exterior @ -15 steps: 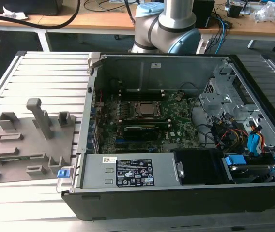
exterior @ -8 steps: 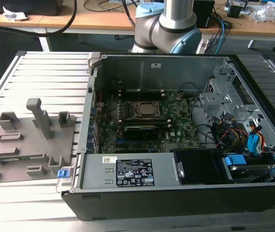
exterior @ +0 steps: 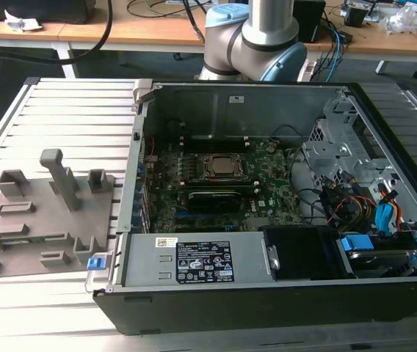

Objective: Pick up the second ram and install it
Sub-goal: 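Reach for the second ram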

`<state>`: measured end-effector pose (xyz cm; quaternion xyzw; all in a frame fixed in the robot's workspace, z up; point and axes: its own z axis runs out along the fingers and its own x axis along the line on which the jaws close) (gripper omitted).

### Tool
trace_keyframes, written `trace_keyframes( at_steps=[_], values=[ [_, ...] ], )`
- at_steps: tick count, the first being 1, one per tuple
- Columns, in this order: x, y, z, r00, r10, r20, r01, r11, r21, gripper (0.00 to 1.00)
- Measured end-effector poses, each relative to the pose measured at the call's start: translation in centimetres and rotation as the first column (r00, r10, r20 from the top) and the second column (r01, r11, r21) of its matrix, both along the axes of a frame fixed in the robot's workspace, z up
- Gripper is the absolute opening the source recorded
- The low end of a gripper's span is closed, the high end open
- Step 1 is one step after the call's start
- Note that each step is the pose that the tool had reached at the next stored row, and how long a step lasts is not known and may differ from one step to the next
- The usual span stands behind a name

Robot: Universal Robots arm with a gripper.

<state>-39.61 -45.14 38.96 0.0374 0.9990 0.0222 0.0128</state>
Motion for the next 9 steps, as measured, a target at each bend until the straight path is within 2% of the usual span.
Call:
trace_keyframes(
  at_steps=[4,7,9],
  values=[
    [0.0,-1.55,-0.03,1.0,0.0,0.0,0.0,1.0,0.0,0.11],
    [0.0,-2.5,-0.05,1.0,0.0,0.0,0.0,1.0,0.0,0.11],
    [0.0,-2.93,-0.06,1.0,0.0,0.0,0.0,1.0,0.0,0.11]
  ],
)
